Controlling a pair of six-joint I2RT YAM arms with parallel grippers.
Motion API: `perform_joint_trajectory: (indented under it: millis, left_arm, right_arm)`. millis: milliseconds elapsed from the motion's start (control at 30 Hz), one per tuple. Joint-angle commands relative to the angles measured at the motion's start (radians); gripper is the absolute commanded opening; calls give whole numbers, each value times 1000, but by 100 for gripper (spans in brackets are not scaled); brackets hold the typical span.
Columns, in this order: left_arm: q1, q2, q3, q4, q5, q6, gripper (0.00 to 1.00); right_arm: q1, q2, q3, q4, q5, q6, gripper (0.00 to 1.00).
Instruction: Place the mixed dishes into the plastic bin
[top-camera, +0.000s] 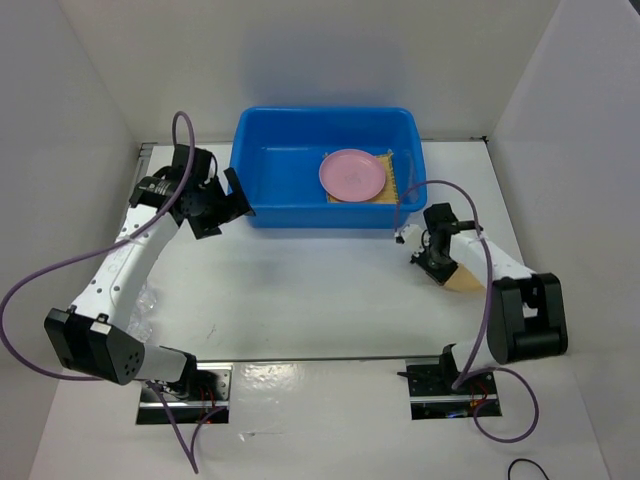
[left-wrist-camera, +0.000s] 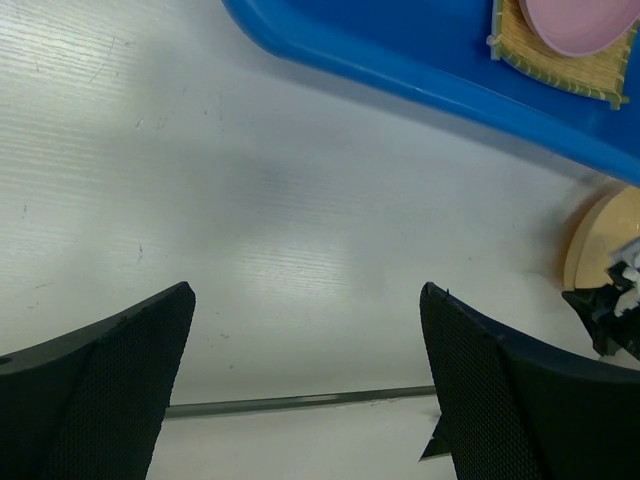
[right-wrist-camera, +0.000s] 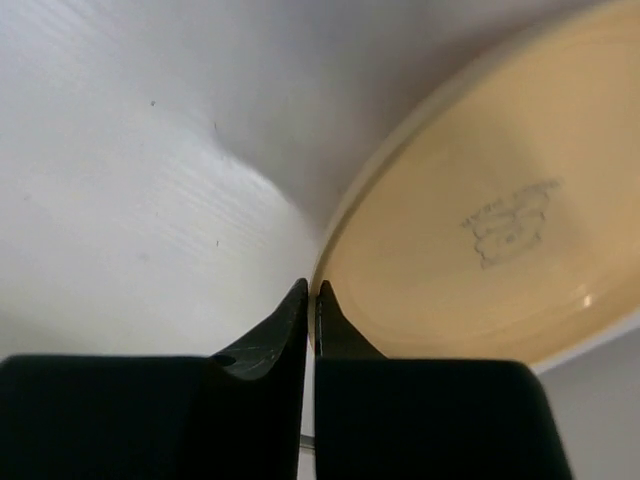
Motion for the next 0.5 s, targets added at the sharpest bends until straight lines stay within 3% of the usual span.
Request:
perform_joint_trajectory:
  millis: [0,200,333,467]
  left_arm:
    - [22,-10,-17,33,29,30,100]
    - [42,-10,-37,52,53,41,100]
    - [51,-10,-37,70,63,50,100]
    - [60,-1,-46,70,63,59,100]
  right_arm:
    - [-3,-153,32,-67,-27,30,0]
    - [-3,-410,128,-99,131,67,0]
    - [-3,-464,214,-99,252,57,0]
    - [19,-428,401,-99,237,47,0]
